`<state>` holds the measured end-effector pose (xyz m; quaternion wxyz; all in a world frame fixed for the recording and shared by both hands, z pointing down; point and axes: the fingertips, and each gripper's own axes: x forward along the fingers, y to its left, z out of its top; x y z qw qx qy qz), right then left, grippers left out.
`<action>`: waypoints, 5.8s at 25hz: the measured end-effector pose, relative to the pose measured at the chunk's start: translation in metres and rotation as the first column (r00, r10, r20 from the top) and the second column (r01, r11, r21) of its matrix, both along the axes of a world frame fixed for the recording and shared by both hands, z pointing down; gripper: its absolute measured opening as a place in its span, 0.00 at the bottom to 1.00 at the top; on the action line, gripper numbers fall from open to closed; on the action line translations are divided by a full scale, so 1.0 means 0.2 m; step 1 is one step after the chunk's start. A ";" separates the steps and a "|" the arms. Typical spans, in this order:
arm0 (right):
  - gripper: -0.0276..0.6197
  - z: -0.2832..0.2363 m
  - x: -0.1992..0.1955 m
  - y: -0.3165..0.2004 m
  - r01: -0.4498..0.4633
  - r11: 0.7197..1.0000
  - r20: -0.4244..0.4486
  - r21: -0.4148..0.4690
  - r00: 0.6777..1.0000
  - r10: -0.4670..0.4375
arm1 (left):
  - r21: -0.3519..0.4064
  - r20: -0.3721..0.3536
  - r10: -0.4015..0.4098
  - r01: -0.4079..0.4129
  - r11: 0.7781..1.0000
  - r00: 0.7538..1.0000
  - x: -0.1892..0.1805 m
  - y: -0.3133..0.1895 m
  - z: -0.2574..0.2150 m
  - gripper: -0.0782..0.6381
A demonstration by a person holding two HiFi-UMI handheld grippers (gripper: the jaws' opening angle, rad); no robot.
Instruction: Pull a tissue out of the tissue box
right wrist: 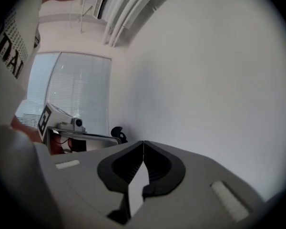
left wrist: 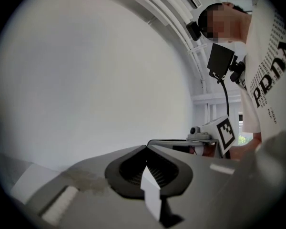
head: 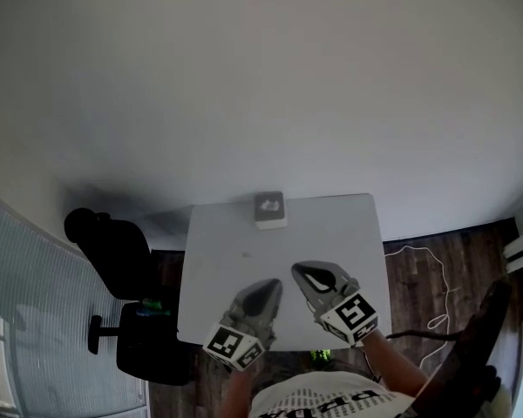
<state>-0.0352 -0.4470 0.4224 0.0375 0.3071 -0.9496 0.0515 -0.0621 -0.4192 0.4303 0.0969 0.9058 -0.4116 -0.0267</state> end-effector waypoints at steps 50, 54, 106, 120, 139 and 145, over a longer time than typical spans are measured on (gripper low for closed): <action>0.26 0.72 -0.44 -1.15 -0.193 0.966 -0.236 -0.170 0.960 0.150 | -0.097 0.029 0.109 -0.105 0.990 0.994 -0.39 -1.15 0.59 0.10; 0.25 0.85 -0.44 -1.23 -0.210 0.956 -0.255 -0.203 0.954 0.155 | -0.111 0.003 0.088 -0.087 0.990 0.996 -0.40 -1.23 0.66 0.10; 0.06 1.54 -0.44 -1.55 -0.331 0.876 -0.454 -0.350 0.878 0.150 | -0.211 -0.054 0.019 -0.030 0.977 0.998 -0.41 -1.50 1.14 0.10; 0.06 1.44 -0.43 -1.54 -0.314 0.879 -0.429 -0.358 0.892 0.144 | -0.196 -0.053 0.026 -0.036 0.980 0.998 -0.40 -1.49 1.08 0.10; 0.06 1.05 -0.37 -1.38 -0.302 0.905 -0.395 -0.299 0.903 0.171 | -0.115 -0.024 0.053 -0.056 0.992 0.998 -0.39 -1.32 0.75 0.10; 0.06 0.90 -0.37 -1.29 -0.295 0.913 -0.375 -0.281 0.910 0.179 | -0.098 -0.006 0.082 -0.082 0.992 0.997 -0.37 -1.22 0.66 0.10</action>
